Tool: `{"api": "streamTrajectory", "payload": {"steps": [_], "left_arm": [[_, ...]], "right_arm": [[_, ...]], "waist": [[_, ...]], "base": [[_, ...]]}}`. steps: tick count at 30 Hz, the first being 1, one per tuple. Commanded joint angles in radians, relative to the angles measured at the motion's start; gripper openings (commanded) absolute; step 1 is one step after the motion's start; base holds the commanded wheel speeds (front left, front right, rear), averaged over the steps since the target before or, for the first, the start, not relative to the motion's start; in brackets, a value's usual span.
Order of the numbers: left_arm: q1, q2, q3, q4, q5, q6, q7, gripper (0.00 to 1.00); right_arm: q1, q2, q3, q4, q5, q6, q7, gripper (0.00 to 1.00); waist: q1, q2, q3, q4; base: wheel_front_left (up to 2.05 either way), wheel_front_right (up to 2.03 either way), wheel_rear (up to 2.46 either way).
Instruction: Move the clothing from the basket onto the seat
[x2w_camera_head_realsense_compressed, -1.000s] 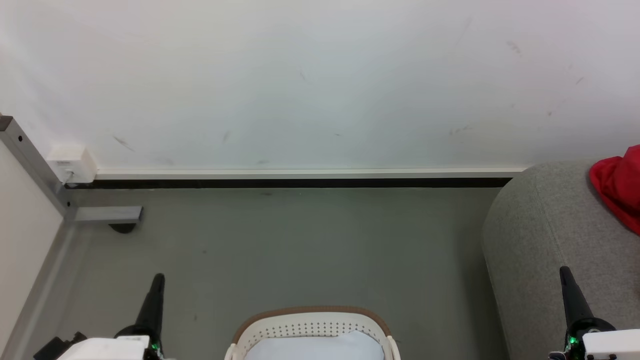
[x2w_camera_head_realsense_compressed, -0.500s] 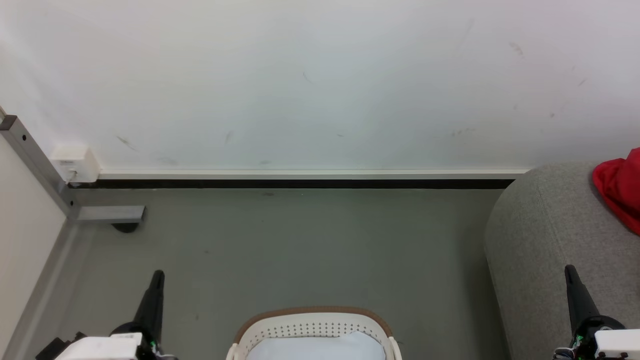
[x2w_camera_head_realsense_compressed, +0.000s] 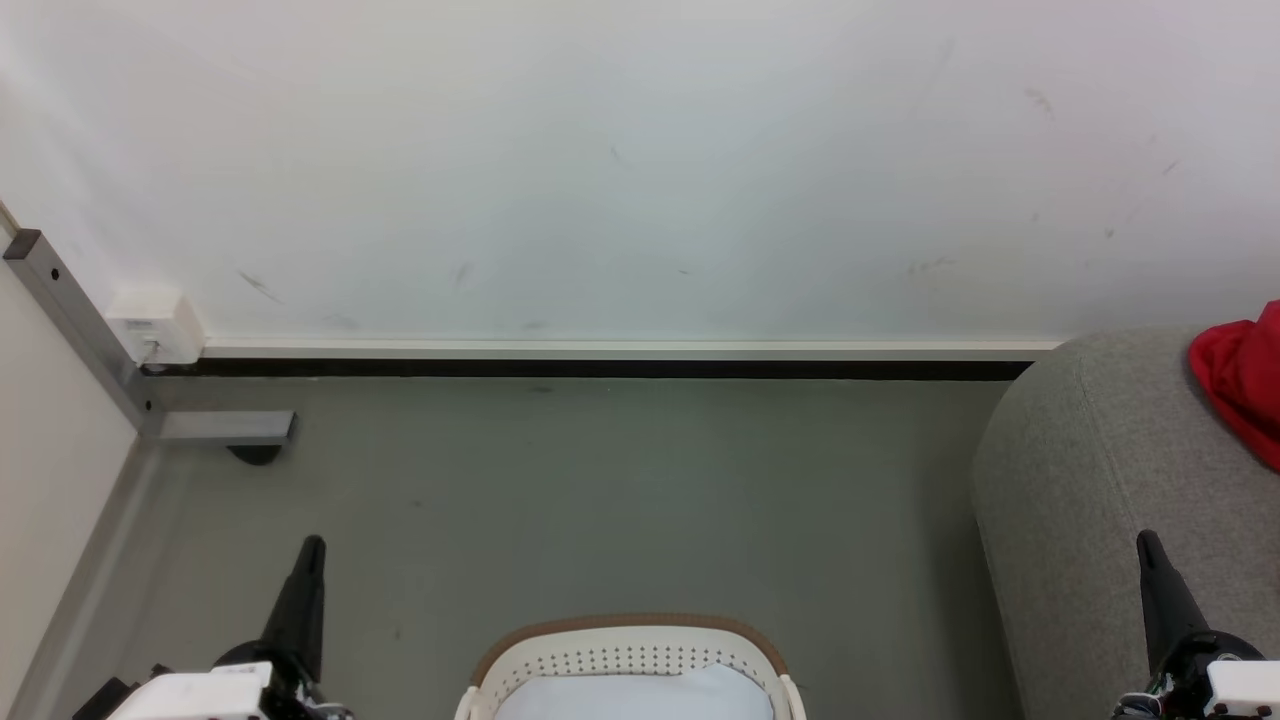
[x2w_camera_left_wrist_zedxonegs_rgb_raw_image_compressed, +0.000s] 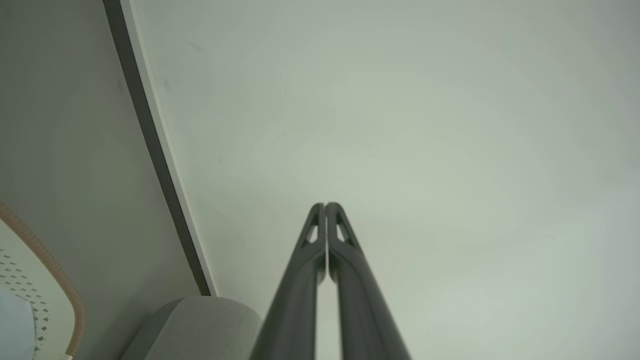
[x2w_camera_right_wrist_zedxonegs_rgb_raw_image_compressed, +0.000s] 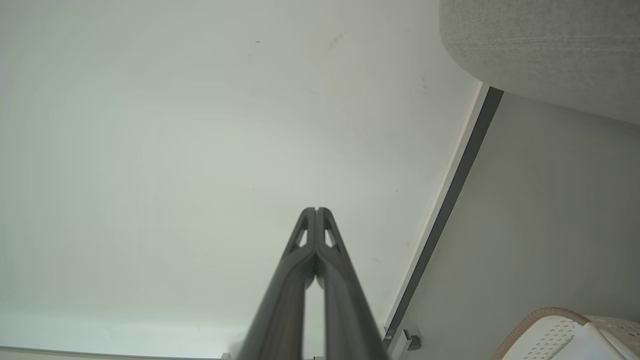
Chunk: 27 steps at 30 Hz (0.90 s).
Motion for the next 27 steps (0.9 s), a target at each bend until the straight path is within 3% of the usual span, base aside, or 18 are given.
{"api": "streamTrajectory", "payload": {"steps": [1,27], "left_arm": [[-0.009,0.001,0.003,0.001,-0.014,-0.004,0.004,0.00],[-0.008,0.001,0.002,0.001,-0.014,-0.004,0.004,0.00]], "right_arm": [[-0.011,-0.001,-0.003,0.002,0.005,-0.002,0.002,0.00],[-0.011,0.004,-0.010,0.003,-0.005,-0.002,0.008,0.00]], "waist": [[-0.0001,0.0000,0.000,0.000],[-0.0001,0.0000,0.000,0.000]], "base": [[0.00,0.00,0.00],[0.00,0.00,0.00]]}}
